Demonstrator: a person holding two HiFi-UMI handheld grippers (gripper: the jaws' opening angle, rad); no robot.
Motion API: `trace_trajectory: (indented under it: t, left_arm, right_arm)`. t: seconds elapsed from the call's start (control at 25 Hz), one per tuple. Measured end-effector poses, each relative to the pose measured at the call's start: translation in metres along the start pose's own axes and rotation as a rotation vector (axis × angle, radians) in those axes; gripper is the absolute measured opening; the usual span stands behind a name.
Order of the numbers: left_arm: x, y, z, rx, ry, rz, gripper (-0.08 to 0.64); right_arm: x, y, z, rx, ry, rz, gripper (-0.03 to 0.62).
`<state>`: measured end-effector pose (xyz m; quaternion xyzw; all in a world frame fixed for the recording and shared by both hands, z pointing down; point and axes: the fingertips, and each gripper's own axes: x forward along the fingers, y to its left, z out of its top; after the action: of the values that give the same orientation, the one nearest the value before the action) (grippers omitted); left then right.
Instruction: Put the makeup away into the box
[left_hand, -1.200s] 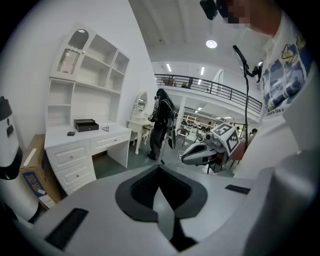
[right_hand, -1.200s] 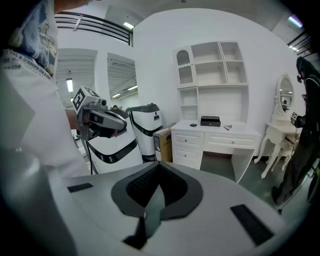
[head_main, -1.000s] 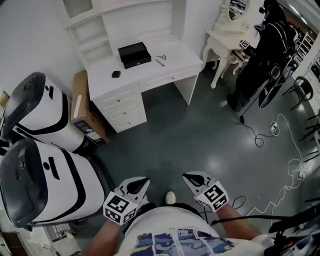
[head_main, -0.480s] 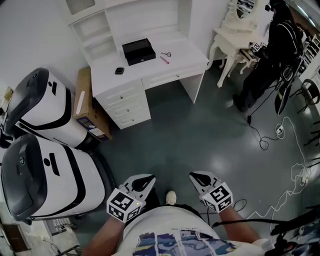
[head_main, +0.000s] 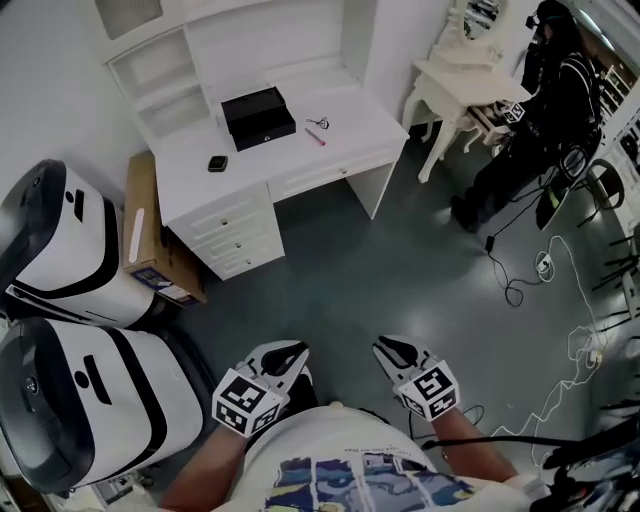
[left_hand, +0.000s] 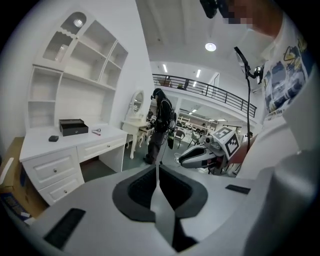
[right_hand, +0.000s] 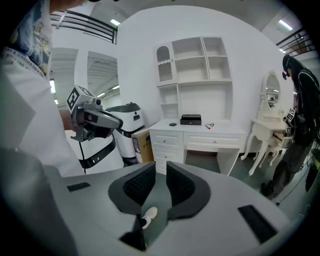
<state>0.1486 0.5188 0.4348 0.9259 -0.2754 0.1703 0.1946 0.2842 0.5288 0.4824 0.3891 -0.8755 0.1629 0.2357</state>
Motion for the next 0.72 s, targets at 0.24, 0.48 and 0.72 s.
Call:
trace_trajectory:
  t: [0.24, 0.48, 0.72]
  left_arm:
    - [0.017, 0.07, 0.048, 0.033, -0.024, -0.04, 0.017]
    - [0.016, 0.132, 0.057, 0.058, 0.0, -0.053, 0.017]
    - [0.013, 0.177, 0.065, -0.006, -0.026, -0.009, 0.017]
  right_arm:
    - [0.059, -0.038, 0.051, -0.027, 0.031, -0.04, 0.078]
    - [0.116, -0.055, 0.094, -0.035, 0.03, -0.052, 0.081]
    - [0.152, -0.071, 0.121, -0.054, 0.05, -0.038, 0.081]
